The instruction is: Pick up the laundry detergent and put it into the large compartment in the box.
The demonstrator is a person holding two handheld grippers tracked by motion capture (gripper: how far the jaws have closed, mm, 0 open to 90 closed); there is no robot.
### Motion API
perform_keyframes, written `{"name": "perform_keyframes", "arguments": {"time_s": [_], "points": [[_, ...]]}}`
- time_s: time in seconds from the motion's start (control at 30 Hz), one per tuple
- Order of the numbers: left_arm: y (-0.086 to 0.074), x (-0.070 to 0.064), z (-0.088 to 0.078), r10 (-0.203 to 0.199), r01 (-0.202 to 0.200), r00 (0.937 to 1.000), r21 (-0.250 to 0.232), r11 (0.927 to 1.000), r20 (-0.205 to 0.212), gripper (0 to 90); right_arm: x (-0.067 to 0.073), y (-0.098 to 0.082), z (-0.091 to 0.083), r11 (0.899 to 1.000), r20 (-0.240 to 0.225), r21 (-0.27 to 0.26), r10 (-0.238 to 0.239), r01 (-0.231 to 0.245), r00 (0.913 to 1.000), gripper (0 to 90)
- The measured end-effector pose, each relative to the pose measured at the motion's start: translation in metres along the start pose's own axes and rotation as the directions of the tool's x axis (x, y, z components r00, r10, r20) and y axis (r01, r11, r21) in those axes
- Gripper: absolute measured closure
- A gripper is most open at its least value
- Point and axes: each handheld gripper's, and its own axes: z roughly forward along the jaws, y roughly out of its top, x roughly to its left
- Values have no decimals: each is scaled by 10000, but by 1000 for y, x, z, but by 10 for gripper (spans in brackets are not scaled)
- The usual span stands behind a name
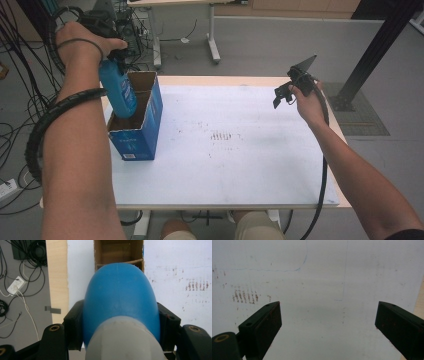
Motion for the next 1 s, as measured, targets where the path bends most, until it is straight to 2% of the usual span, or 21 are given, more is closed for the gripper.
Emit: {"name": "perform_keyframes", "arguments": {"time_s": [0.4,1.0], "points": [[1,-7,38,230,-229,9997,131,9997,-79,378,2,-1,0,10000,36,-42,-26,26,10000,70],[-5,-10,86,398,-398,9992,215,9990,32,378,5,-1,1,9999,136,0,-113,113,9998,70]]}}
